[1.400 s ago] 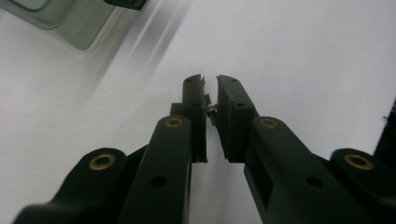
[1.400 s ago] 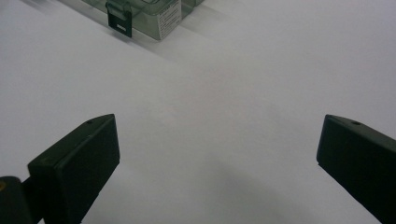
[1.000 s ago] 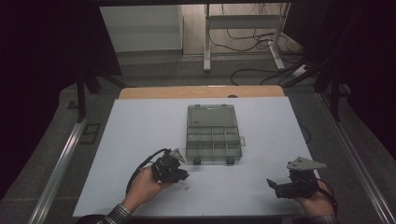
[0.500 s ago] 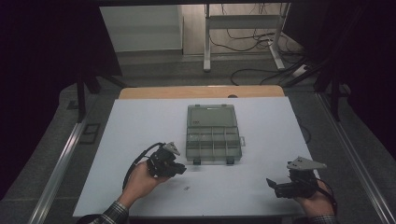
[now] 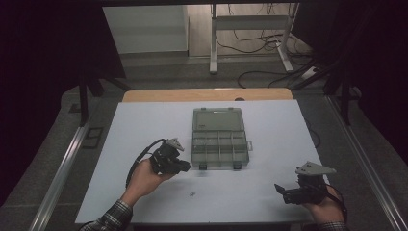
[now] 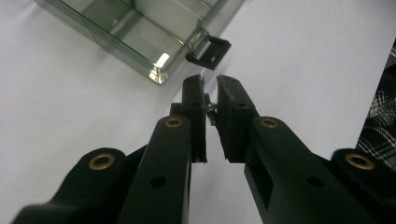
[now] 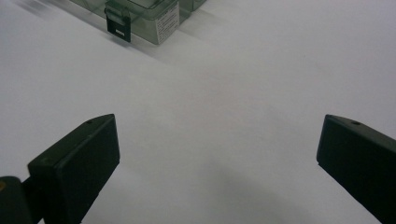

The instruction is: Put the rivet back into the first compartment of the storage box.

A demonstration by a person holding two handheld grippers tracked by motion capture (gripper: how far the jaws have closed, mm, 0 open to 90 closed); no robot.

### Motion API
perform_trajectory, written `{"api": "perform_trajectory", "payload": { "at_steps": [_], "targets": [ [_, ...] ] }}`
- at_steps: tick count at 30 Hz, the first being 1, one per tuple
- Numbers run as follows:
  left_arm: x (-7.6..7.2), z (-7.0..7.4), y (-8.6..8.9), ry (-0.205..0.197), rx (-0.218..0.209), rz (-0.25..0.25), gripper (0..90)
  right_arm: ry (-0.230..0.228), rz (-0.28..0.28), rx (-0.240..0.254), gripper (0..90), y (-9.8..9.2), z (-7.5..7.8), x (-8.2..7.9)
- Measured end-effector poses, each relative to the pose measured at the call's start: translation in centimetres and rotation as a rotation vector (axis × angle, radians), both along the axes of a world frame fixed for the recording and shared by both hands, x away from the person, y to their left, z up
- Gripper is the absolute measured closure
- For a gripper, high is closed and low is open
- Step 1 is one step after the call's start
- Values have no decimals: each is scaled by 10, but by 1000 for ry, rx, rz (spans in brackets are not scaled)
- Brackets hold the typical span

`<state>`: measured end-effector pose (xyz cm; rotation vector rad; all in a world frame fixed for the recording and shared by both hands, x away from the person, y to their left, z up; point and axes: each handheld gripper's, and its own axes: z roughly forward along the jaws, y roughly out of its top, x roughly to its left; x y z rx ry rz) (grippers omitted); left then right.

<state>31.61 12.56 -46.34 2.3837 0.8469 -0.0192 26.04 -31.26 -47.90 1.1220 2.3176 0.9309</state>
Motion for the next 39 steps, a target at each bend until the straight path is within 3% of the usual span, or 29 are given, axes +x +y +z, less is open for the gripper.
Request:
{"api": "perform_trajectory", "payload": {
  "at_steps": [17,30,39],
  "targets": [
    [32,18,-7,-28,-11,34,821,5,3,-4,0,0,-1,0],
    [57,22,-16,-39,-23,61,821,9,7,-5,0,1,-1,0],
    [74,22,-24,-48,-8,83,821,15,14,-10,0,1,-2,0]
  ]
}}
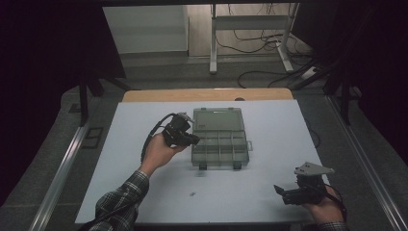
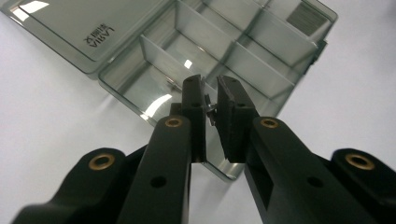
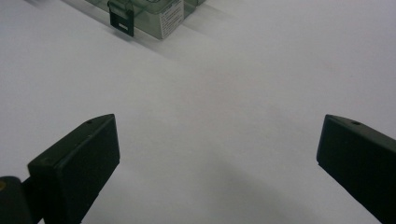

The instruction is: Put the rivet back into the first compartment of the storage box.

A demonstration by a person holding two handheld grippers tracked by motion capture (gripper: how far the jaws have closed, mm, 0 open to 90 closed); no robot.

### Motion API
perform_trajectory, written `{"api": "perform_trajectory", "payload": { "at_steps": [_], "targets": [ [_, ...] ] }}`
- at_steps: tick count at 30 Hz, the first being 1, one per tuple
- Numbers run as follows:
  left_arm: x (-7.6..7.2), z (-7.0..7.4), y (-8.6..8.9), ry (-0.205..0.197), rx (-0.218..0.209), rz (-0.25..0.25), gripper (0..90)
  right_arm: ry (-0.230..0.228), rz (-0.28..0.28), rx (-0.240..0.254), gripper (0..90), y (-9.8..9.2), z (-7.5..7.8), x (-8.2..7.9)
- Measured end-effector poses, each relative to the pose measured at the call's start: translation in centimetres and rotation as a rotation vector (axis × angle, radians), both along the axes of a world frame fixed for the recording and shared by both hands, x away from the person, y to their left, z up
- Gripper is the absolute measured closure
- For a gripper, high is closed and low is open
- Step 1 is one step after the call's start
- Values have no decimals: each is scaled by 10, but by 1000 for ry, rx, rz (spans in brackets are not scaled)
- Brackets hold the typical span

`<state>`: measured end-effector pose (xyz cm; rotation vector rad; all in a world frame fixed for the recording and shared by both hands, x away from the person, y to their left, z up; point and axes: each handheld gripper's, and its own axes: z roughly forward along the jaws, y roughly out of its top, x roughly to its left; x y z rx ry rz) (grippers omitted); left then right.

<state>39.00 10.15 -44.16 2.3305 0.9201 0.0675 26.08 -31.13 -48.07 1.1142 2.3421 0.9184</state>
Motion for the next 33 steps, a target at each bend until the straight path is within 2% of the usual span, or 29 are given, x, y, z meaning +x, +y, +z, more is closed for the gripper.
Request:
{"api": "perform_trajectory", "payload": {
  "at_steps": [13,14,26,27,33],
  "targets": [
    [18,-10,-6,9,18,31,820,2,6,0,0,0,0,0],
    [19,-11,-7,13,10,36,820,3,7,0,0,0,0,0],
    [31,-19,-21,11,25,55,819,6,10,0,0,1,-1,0],
    [32,-20,-21,13,37,50,819,6,11,0,0,1,-1,0],
    [35,-27,-20,18,41,66,815,6,13,1,0,1,-1,0]
  ]
}}
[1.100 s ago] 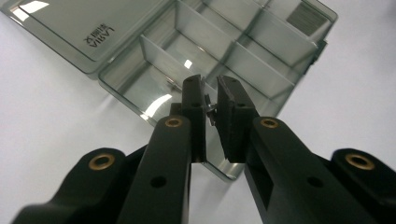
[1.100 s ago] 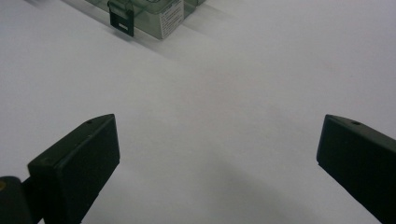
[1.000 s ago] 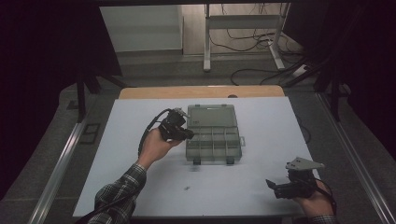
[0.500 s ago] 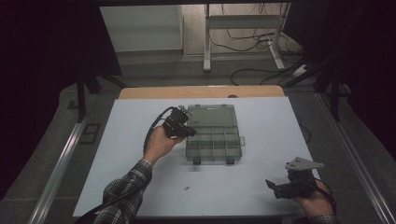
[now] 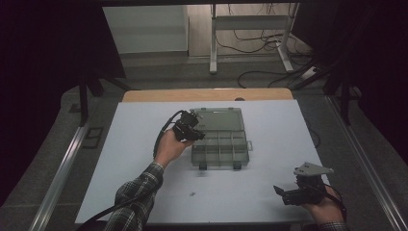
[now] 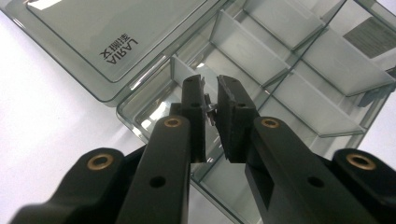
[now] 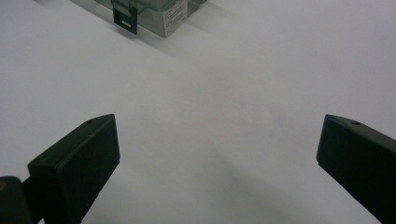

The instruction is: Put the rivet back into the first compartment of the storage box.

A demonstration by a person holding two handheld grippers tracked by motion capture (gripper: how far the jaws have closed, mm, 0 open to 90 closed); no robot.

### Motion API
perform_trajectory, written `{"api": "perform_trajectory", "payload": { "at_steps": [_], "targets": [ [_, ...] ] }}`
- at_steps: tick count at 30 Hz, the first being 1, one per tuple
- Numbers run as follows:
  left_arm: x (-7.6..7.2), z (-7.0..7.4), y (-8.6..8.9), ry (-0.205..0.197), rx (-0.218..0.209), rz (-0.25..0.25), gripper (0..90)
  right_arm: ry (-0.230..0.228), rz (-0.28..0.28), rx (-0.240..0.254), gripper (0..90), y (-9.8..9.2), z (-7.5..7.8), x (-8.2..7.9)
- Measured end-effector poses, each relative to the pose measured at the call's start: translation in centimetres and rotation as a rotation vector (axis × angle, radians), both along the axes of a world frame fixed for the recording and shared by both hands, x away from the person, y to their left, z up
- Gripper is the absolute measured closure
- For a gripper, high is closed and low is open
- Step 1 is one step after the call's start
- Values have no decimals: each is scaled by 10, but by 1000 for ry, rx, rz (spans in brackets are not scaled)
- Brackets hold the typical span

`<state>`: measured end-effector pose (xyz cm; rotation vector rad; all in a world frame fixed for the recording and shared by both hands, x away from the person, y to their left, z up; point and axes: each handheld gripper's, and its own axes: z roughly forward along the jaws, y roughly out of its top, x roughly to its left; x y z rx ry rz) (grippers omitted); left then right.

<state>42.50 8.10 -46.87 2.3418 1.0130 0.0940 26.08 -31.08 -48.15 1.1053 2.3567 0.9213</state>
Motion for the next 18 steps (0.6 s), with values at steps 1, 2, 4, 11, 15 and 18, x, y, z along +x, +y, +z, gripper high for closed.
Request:
{"api": "perform_trajectory", "payload": {
  "at_steps": [1,2,4,11,15,18],
  "targets": [
    [0,-1,0,0,0,0,813,0,0,-1,0,0,0,0],
    [0,-2,0,-2,0,0,806,0,0,-1,0,0,0,0],
    [0,-4,0,-4,6,4,749,0,0,-1,0,0,0,0],
    [-4,-1,4,-12,-10,0,661,0,-1,0,0,0,0,0],
    [-7,2,7,-15,-26,0,555,1,2,-5,0,0,0,0],
    [-9,4,9,-14,-44,-6,481,1,0,-3,0,0,0,0]
  ]
}}
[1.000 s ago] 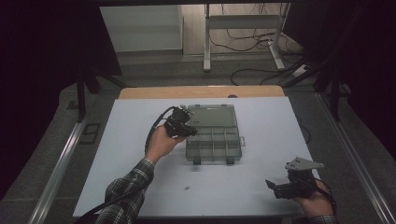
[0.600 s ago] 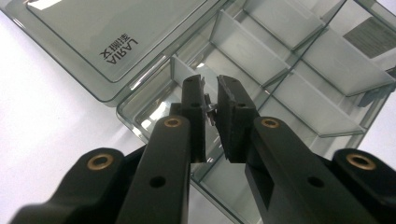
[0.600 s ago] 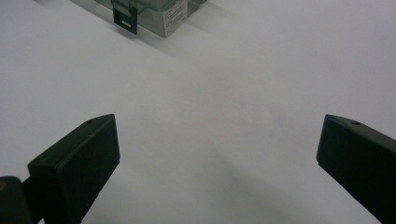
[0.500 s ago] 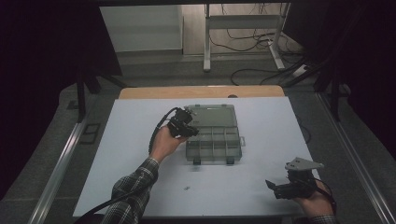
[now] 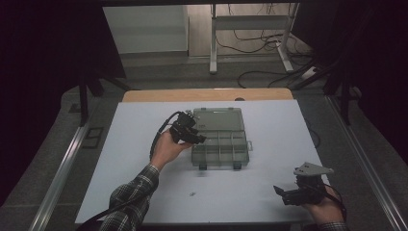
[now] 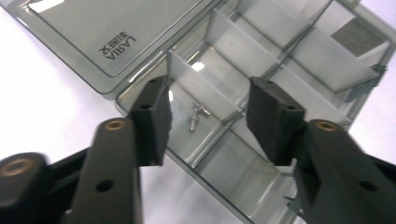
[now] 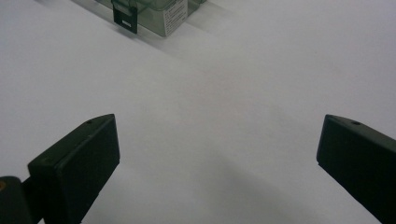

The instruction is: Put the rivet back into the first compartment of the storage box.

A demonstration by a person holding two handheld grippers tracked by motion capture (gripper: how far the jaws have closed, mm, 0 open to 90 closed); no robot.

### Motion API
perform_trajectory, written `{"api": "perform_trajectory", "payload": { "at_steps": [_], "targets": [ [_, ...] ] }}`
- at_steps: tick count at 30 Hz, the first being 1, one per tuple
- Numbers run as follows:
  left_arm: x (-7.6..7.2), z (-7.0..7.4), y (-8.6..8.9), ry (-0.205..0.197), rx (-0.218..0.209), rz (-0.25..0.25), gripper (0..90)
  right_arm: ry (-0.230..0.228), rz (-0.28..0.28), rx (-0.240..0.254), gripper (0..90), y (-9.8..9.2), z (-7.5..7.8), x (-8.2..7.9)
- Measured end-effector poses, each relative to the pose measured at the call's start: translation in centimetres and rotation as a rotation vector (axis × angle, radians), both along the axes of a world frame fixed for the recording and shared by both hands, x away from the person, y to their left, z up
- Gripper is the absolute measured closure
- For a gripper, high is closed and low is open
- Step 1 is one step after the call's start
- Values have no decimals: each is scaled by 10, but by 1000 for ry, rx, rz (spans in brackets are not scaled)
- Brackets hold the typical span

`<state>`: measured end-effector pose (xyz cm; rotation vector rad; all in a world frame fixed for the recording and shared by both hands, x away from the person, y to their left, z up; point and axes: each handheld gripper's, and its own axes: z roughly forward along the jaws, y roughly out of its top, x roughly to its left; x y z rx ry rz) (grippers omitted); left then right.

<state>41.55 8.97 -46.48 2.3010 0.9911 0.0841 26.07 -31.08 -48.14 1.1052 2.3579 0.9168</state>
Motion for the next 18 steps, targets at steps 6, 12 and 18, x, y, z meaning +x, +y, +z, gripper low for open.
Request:
{"api": "perform_trajectory", "payload": {
  "at_steps": [6,12,18],
  "targets": [
    [-5,2,3,-5,-16,-4,319,-2,-3,2,0,0,0,0],
    [-8,2,13,30,-65,-7,168,-2,-4,2,0,0,0,0],
    [-17,5,21,16,-86,-39,113,-2,-4,1,0,0,0,0]
  ]
}}
